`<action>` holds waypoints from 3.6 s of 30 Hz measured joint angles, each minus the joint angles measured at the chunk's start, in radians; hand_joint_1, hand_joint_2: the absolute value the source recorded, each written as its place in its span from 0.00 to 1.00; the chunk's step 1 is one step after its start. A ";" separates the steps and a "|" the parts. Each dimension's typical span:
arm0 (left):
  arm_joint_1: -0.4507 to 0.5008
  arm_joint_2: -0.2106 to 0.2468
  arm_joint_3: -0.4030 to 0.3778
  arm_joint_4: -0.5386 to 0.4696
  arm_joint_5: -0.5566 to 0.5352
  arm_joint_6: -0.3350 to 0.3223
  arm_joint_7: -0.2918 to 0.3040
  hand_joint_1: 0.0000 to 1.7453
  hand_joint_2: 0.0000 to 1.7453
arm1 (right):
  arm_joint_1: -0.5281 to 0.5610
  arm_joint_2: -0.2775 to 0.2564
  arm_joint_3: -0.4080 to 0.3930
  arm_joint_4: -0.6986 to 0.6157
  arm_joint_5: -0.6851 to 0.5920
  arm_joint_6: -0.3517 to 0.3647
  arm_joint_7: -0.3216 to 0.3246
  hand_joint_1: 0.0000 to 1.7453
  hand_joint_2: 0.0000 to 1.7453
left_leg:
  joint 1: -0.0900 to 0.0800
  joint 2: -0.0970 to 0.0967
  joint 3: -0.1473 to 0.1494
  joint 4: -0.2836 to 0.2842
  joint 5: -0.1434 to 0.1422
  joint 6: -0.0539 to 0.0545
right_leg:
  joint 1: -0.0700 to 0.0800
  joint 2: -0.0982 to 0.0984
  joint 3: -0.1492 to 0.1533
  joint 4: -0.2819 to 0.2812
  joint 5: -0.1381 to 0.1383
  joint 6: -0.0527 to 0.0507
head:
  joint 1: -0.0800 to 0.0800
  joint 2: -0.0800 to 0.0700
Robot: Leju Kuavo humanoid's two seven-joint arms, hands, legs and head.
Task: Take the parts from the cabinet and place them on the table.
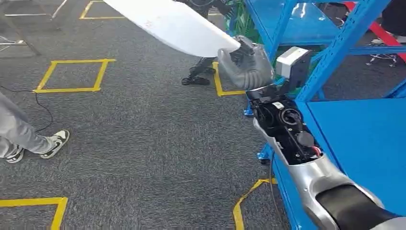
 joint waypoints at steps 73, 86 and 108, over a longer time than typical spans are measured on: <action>-0.079 0.030 0.011 0.002 -0.009 -0.002 0.184 0.00 0.00 | 0.017 0.002 -0.025 -0.013 0.033 0.063 0.025 1.00 1.00 | -0.001 0.142 -0.069 0.172 -0.067 -0.023 | -0.006 -0.175 0.005 -0.038 0.026 -0.013 | -0.020 0.000; -0.080 0.045 0.026 0.001 0.003 -0.035 0.248 0.00 0.00 | 0.001 0.001 -0.030 -0.003 0.022 0.087 0.013 1.00 1.00 | -0.011 0.087 0.023 0.001 -0.028 0.034 | 0.001 -0.112 -0.155 0.323 -0.139 0.028 | -0.001 0.000; -0.078 0.050 0.026 0.002 -0.016 -0.035 0.249 0.00 0.00 | 0.005 0.000 -0.061 -0.005 0.011 0.071 0.035 1.00 1.00 | 0.004 0.140 0.025 0.002 -0.035 -0.007 | 0.004 -0.128 -0.001 -0.016 -0.002 -0.002 | -0.013 0.000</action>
